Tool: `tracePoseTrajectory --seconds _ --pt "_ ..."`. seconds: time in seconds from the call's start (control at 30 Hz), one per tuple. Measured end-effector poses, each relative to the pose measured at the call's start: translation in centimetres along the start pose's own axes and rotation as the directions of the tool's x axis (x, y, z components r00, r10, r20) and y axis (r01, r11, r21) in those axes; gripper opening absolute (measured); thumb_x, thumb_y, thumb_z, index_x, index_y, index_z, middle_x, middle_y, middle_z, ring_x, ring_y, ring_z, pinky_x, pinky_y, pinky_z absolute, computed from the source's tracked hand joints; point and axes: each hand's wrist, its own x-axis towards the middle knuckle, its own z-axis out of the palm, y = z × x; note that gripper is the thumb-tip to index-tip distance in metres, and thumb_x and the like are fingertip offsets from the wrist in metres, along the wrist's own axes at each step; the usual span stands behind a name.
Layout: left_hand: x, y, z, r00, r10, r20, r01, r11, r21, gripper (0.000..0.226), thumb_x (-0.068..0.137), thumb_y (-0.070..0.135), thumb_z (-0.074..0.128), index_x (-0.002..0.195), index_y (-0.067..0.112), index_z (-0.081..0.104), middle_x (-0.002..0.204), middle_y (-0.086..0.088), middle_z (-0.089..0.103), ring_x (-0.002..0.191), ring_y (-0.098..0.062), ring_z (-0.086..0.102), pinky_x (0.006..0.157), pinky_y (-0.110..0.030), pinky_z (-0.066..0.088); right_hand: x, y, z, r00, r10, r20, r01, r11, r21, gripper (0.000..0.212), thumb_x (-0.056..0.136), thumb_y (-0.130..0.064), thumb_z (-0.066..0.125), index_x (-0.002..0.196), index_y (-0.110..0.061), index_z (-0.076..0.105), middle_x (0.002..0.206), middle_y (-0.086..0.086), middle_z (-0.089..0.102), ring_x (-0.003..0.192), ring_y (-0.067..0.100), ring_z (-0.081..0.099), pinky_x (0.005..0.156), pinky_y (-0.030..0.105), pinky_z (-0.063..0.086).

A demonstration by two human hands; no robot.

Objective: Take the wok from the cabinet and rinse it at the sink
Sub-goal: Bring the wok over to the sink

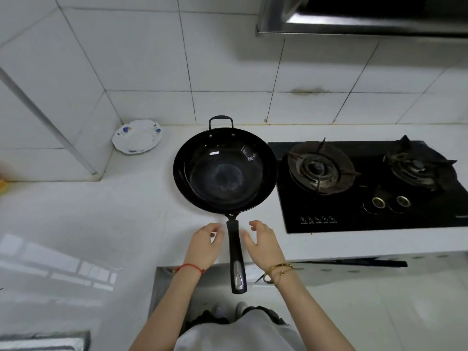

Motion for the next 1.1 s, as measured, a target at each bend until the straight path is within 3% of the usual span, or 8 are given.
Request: tracePoseTrajectory --seconds 0.2,0.4,0.53,0.7,0.77,0.87,1.0,1.1 --pt "1.9 0.6 1.8 0.968 -0.196 0.158 0.223 0.958 -0.180 0.038 0.094 0.039 0.047 0.117 0.014 0.063 0.113 -0.005 0.067 0.104 -0.020 0.062 0.097 -0.033 0.046 0.8 -0.6 1.8 0.969 0.151 0.195 -0.170 0.982 0.083 0.055 0.085 -0.036 0.063 0.127 -0.007 0.042 0.116 0.011 0.058 0.100 0.021 0.057 0.082 0.027 0.045" --pt "3.3 0.7 2.9 0.929 -0.267 0.258 0.346 0.875 -0.338 0.029 0.094 0.033 0.053 0.107 0.010 0.068 0.106 -0.012 0.070 0.102 -0.024 0.064 0.095 -0.035 0.049 1.7 -1.7 3.3 0.946 0.201 0.255 -0.244 0.958 0.152 0.033 0.087 -0.028 0.062 0.108 -0.006 0.049 0.096 0.008 0.060 0.082 0.018 0.056 0.057 0.022 0.042" --pt "3.3 0.4 2.9 0.918 -0.270 0.290 0.380 0.808 -0.450 0.017 0.094 0.028 0.056 0.093 0.017 0.069 0.105 -0.018 0.070 0.103 -0.030 0.065 0.093 -0.041 0.053 2.2 -2.2 4.4 0.925 0.262 0.275 -0.339 0.896 0.288 0.008 0.090 -0.021 0.054 0.091 -0.013 0.054 0.082 0.010 0.063 0.063 0.021 0.060 0.060 0.032 0.055" --pt "3.2 0.0 2.9 0.889 -0.257 0.379 0.437 0.723 -0.534 0.024 0.093 0.031 0.058 0.098 0.012 0.071 0.105 -0.027 0.068 0.052 -0.029 0.051 0.041 -0.029 0.043 2.3 -2.3 5.5 0.889 0.361 0.283 -0.456 0.759 0.465 0.024 0.091 -0.021 0.053 0.089 0.001 0.061 0.057 0.008 0.059 0.041 0.018 0.056 0.044 0.029 0.053" --pt "3.4 -0.3 3.0 0.882 -0.245 0.402 0.446 0.708 -0.547 0.024 0.093 0.031 0.058 0.099 0.012 0.071 0.106 -0.022 0.070 0.041 -0.022 0.041 0.036 -0.024 0.038 2.2 -2.3 5.6 0.869 0.397 0.297 -0.496 0.702 0.512 0.028 0.092 -0.022 0.053 0.073 -0.002 0.060 0.052 0.007 0.056 0.036 0.016 0.052 0.040 0.026 0.049" --pt "3.4 -0.4 2.8 0.886 -0.211 0.412 0.438 0.671 -0.599 0.019 0.094 0.026 0.057 0.098 0.012 0.070 0.108 -0.010 0.073 0.054 -0.028 0.050 0.040 -0.030 0.045 2.2 -2.2 5.9 0.870 0.414 0.267 -0.492 0.694 0.526 0.029 0.092 -0.021 0.053 0.067 -0.005 0.056 0.048 0.006 0.052 0.032 0.014 0.046 0.036 0.023 0.043" --pt "3.6 -0.5 3.1 0.898 -0.228 0.376 0.432 0.621 -0.654 0.013 0.093 0.017 0.059 0.096 0.011 0.071 0.107 -0.009 0.074 0.096 -0.031 0.066 0.083 -0.044 0.055 2.0 -2.4 6.4 0.896 0.405 0.180 -0.437 0.740 0.511 0.021 0.090 -0.018 0.052 0.073 -0.005 0.054 0.050 0.007 0.052 0.031 0.014 0.046 0.035 0.022 0.040" --pt "3.4 -0.2 3.5 0.905 -0.252 0.343 0.424 0.585 -0.691 0.013 0.093 0.012 0.059 0.090 0.012 0.072 0.102 -0.011 0.074 0.101 -0.028 0.068 0.075 -0.033 0.056 1.9 -2.5 6.4 0.909 0.392 0.141 -0.406 0.758 0.511 0.020 0.090 -0.017 0.051 0.076 -0.004 0.055 0.052 0.008 0.053 0.030 0.014 0.047 0.033 0.023 0.040"
